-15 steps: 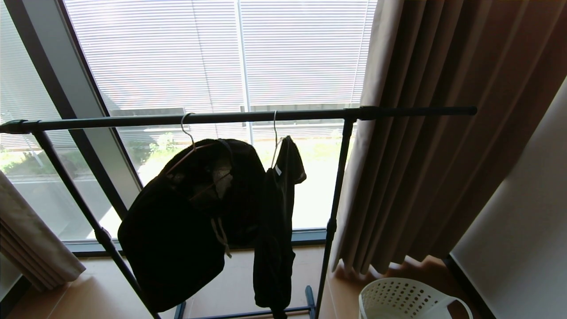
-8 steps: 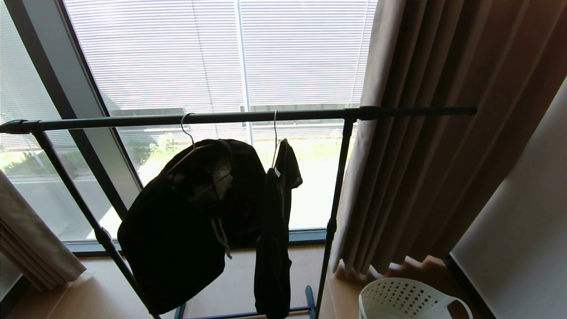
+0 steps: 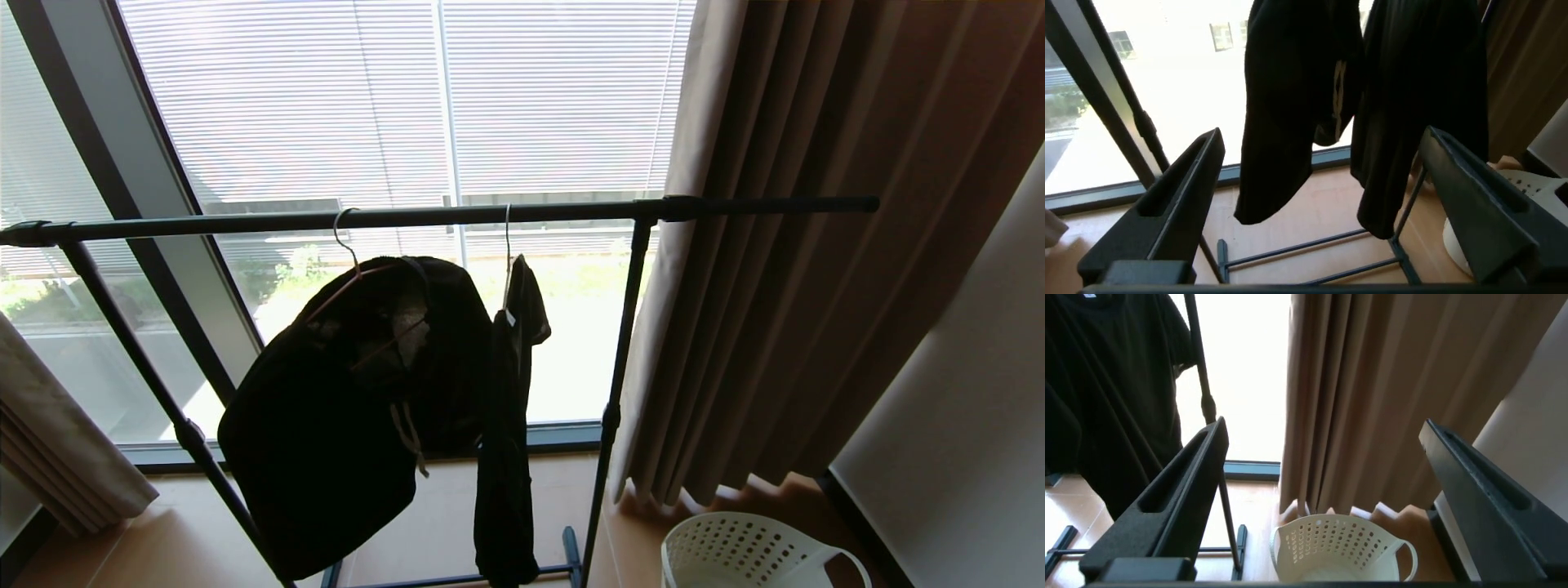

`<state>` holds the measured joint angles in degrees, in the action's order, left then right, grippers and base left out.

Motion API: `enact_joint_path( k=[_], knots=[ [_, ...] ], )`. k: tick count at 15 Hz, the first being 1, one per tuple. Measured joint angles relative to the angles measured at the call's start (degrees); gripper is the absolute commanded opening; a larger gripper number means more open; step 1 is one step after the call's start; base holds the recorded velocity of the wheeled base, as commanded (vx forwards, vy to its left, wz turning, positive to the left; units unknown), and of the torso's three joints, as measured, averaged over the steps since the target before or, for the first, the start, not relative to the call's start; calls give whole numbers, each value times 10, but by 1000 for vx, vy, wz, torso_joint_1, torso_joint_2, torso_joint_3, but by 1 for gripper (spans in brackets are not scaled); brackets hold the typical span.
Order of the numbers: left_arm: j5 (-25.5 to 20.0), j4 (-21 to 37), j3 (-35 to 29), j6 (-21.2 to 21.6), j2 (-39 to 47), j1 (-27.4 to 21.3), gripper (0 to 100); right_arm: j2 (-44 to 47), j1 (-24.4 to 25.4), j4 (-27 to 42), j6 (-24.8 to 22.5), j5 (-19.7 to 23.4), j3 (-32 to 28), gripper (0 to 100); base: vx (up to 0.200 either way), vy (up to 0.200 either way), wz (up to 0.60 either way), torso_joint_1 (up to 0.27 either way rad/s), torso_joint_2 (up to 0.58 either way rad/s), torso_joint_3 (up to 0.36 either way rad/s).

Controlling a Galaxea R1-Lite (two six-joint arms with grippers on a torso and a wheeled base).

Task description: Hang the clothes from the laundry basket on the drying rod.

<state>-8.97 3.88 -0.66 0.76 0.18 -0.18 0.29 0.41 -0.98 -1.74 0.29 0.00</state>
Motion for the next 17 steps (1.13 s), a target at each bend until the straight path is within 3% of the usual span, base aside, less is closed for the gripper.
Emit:
enact_joint_path(
  k=[17],
  knots=[
    [-1, 0, 0, 1, 0, 1, 100, 0, 0, 0, -1, 7, 0, 100, 0, 0, 0, 0, 0, 0]
  ],
)
